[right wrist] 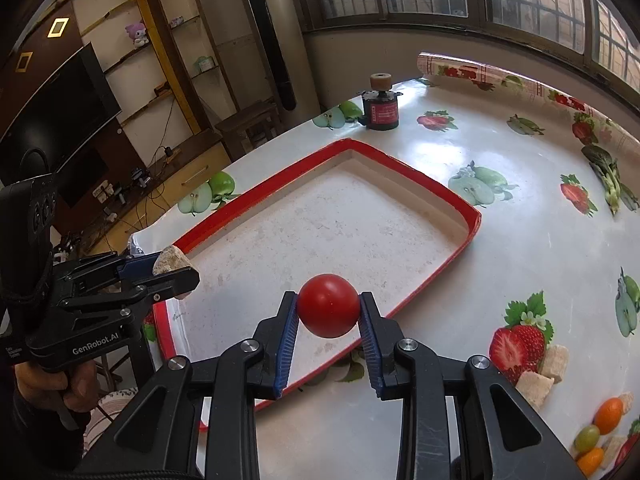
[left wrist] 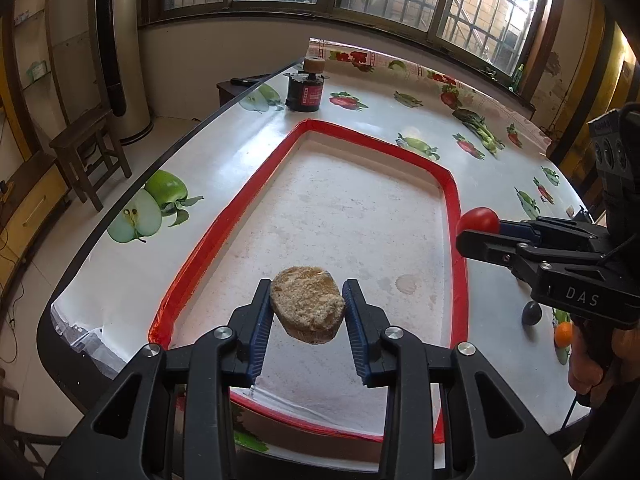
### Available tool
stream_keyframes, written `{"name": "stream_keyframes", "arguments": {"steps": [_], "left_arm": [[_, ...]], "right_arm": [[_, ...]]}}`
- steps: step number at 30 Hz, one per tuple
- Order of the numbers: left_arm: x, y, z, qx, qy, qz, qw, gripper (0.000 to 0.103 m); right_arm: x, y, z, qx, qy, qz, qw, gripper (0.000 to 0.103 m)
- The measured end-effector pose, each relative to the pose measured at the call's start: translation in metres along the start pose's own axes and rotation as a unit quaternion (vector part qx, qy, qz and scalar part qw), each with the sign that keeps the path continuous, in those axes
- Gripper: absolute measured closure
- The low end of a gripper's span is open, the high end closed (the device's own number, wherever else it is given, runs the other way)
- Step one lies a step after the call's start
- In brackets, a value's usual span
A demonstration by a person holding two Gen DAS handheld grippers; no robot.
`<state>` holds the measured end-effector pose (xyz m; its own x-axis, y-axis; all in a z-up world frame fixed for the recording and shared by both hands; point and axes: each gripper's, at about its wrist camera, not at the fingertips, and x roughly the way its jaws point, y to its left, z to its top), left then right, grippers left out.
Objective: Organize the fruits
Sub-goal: 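Carry the biscuit with the left tool over the red tray while the right tool carries the tomato, then open the left tool to drop the biscuit in the tray while the right tool releases the tomato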
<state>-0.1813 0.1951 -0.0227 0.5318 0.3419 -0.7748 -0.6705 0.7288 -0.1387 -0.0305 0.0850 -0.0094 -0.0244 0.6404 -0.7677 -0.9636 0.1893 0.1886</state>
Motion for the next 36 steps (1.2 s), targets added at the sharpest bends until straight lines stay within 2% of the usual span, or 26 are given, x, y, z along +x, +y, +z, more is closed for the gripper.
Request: {"name": "stream_keyframes", "arguments": {"steps": [8, 17, 19, 20, 22, 24, 26, 36], "left_arm": [[0.026, 0.004, 0.005, -0.005, 0.019, 0.008, 0.9998, 0.071], [0.049, 0.009, -0.002, -0.015, 0.052, 0.018, 0.9984, 0.070], [0.047, 0.009, -0.003, -0.017, 0.050, 0.017, 0.9985, 0.069], [0.047, 0.009, -0.002, -0.019, 0.051, 0.017, 0.9984, 0.064], [0.044, 0.009, -0.002, -0.022, 0.048, 0.020, 0.9984, 0.056], [0.039, 0.010, -0.001, -0.025, 0.042, 0.020, 0.9986, 0.051], [0.035, 0.010, 0.001, -0.029, 0.038, 0.019, 0.9987, 0.047], [0.019, 0.000, -0.002, -0.021, 0.029, 0.015, 0.9992, 0.047]], "right_arm": [[0.061, -0.001, 0.022, -0.010, 0.042, 0.005, 0.999, 0.072], [0.089, -0.004, 0.018, -0.019, 0.073, 0.003, 0.997, 0.071], [0.089, -0.002, 0.017, -0.026, 0.068, -0.001, 0.997, 0.071], [0.089, -0.001, 0.016, -0.027, 0.070, -0.004, 0.997, 0.069], [0.088, -0.001, 0.016, -0.024, 0.068, -0.003, 0.997, 0.058], [0.082, -0.002, 0.016, -0.020, 0.061, -0.004, 0.998, 0.052], [0.074, -0.003, 0.016, -0.016, 0.054, -0.002, 0.998, 0.052], [0.025, -0.005, 0.006, -0.005, 0.018, 0.000, 1.000, 0.048]]}}
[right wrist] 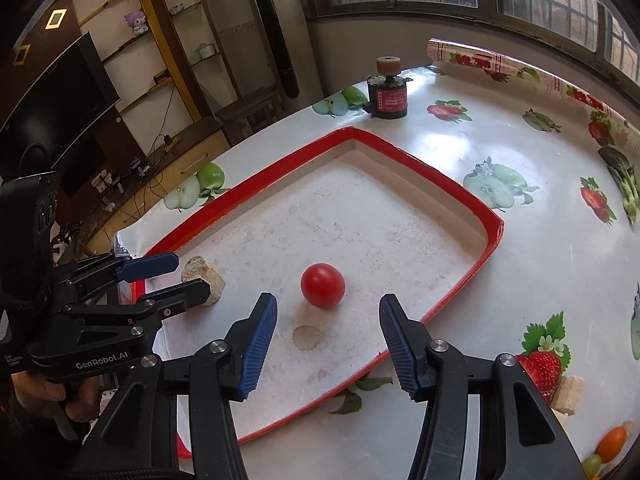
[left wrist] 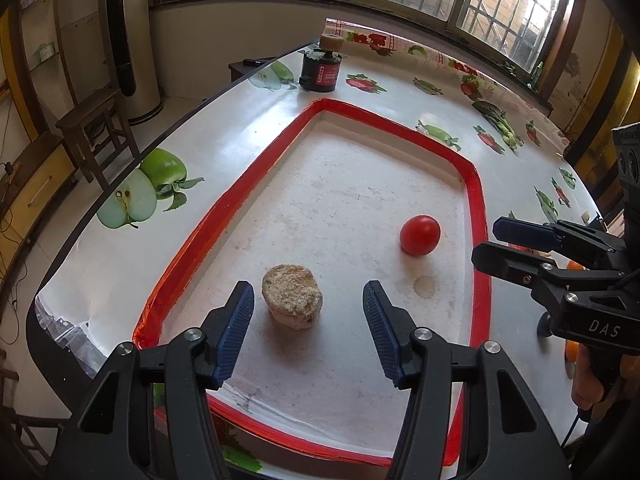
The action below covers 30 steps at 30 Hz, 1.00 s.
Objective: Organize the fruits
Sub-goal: 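Open the left tool to drop the biscuit in the tray while the right tool releases the tomato, then move both tools back toward the fruits beside the tray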
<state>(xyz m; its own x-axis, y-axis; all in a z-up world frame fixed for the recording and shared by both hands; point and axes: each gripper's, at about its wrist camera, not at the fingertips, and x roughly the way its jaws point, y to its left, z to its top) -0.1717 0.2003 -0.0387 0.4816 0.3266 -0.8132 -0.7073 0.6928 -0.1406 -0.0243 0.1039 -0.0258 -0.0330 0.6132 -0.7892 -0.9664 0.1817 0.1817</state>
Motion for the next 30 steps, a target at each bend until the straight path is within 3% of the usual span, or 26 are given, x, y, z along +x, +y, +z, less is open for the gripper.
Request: {"name": "stream_keyframes", "arguments": {"steps": [13, 30], "left_arm": [[-0.021, -0.040, -0.002, 0.037, -0.016, -0.026, 0.9989, 0.048], [-0.020, -0.128, -0.019, 0.110, -0.001, -0.087, 0.9901, 0.048]], "right_arm": [[-0.055, -0.027, -0.045, 0.040, -0.029, -0.021, 0.999, 0.047], [-0.144, -0.097, -0.127, 0.126, -0.063, -0.101, 0.985, 0.044]]}}
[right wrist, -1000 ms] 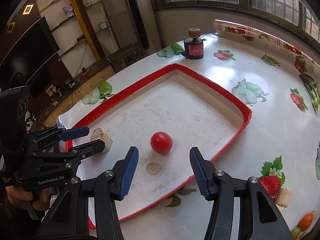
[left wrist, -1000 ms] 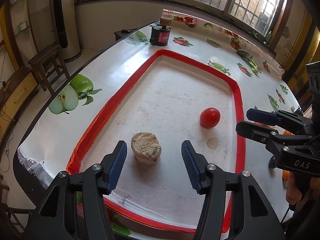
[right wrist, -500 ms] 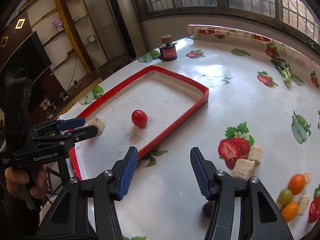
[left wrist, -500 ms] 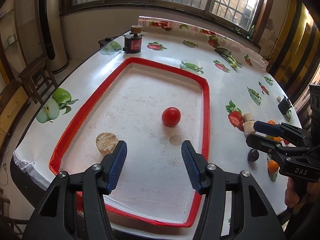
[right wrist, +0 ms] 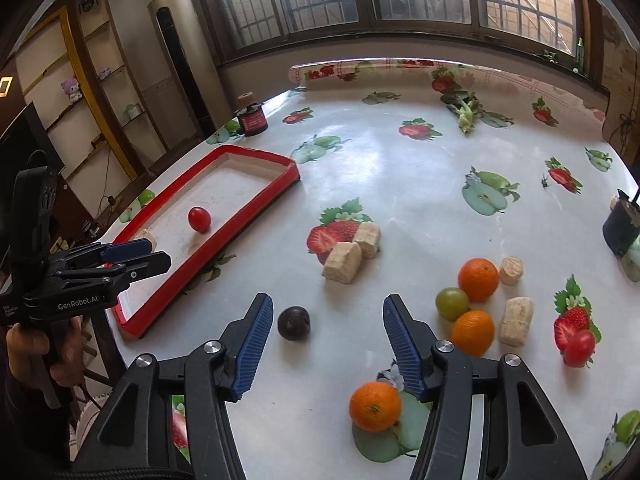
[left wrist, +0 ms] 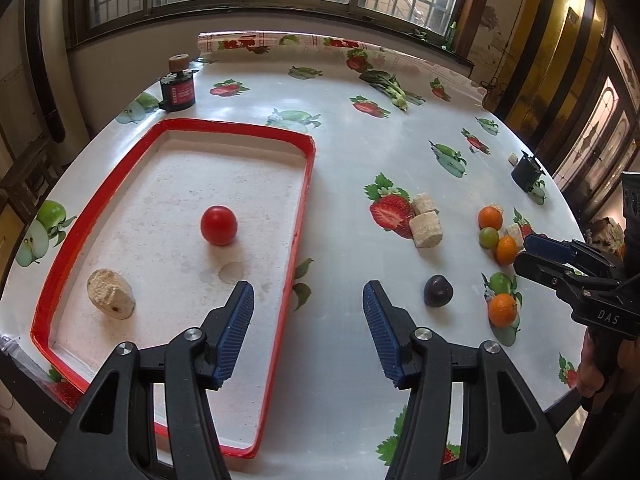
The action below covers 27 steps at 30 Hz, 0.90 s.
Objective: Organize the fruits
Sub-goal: 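Move both tools back toward the fruits beside the tray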
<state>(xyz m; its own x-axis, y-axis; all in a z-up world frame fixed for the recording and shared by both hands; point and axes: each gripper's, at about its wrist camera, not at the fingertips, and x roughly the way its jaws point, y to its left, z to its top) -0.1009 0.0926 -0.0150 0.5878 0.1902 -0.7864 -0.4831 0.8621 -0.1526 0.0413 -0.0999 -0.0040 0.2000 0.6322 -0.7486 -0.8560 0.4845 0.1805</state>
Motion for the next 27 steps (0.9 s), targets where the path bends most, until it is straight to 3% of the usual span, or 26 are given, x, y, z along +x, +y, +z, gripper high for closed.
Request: {"name": "stream_keyframes", "arguments": {"steps": [17, 27], "left_arm": [[0.025, -0.073, -0.002, 0.065, 0.033, -0.058, 0.9956, 0.048], [0.044, -0.095, -0.006, 0.086, 0.057, -0.070, 0.9922, 0.048]], "right_arm": [[-0.040, -0.079, -0.048, 0.081, -0.003, -0.068, 0.994, 0.043], [-0.020, -0.080, -0.043, 0.081, 0.004, -0.053, 0.995, 0.044]]}}
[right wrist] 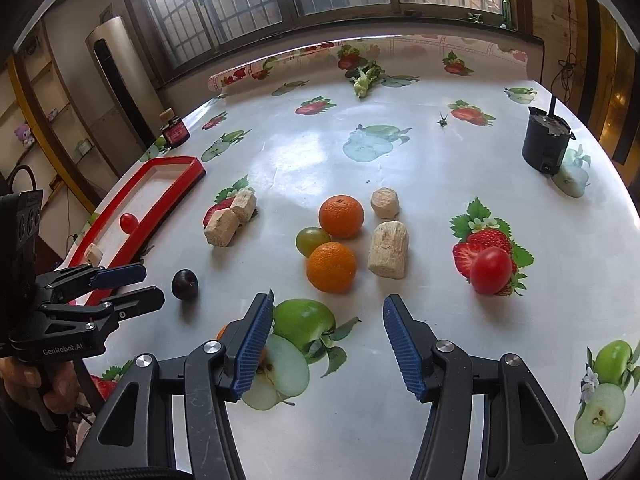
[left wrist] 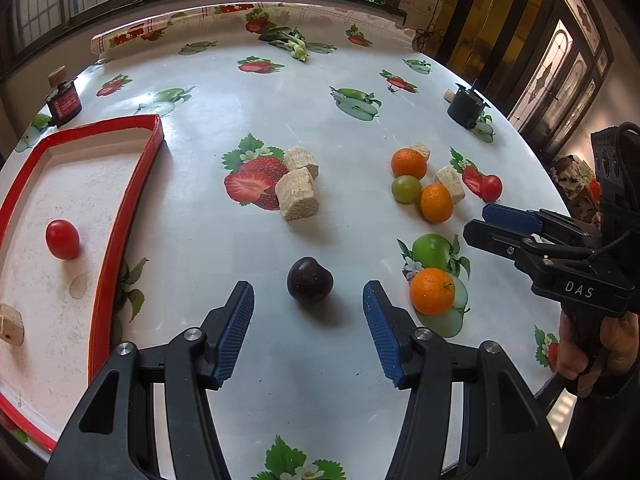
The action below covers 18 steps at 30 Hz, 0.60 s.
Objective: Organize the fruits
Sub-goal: 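Move both tools back toward the fruits beside the tray, then grasp the dark plum with the left tool while the right tool grasps an orange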
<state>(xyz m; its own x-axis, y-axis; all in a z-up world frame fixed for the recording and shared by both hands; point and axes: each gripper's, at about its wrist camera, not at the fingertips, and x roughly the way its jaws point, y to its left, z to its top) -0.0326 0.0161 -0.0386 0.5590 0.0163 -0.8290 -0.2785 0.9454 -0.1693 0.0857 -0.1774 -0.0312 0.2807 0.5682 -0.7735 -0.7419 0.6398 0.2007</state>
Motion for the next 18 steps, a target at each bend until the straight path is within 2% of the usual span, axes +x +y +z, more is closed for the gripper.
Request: {"name": "stream_keyframes", "arguments": {"steps": [7, 10, 13, 14, 15, 18], "left_arm": [[0.020, -0.003, 0.006, 0.003, 0.014, -0.002, 0.9999, 0.048], [0.031, -0.004, 0.008, 0.004, 0.021, -0.005, 0.9998, 0.048], [0.033, -0.006, 0.009, 0.014, 0.013, 0.005, 0.9998, 0.064], [0.032, -0.006, 0.009, 0.017, 0.013, 0.005, 0.9998, 0.074], [0.032, -0.004, 0.009, 0.015, 0.014, 0.002, 0.9998, 0.080], [0.029, 0.001, 0.008, 0.008, 0.011, -0.005, 0.9999, 0.080]], "right_arm": [[0.036, 0.002, 0.007, 0.002, 0.023, 0.002, 1.000, 0.044], [0.046, -0.001, 0.011, 0.003, 0.029, 0.001, 1.000, 0.054], [0.054, -0.003, 0.014, 0.003, 0.031, 0.000, 1.000, 0.059], [0.054, -0.003, 0.015, 0.001, 0.027, -0.003, 1.000, 0.062], [0.055, -0.003, 0.015, 0.000, 0.026, -0.009, 1.000, 0.068], [0.054, -0.004, 0.016, 0.002, 0.024, -0.007, 1.000, 0.069]]}}
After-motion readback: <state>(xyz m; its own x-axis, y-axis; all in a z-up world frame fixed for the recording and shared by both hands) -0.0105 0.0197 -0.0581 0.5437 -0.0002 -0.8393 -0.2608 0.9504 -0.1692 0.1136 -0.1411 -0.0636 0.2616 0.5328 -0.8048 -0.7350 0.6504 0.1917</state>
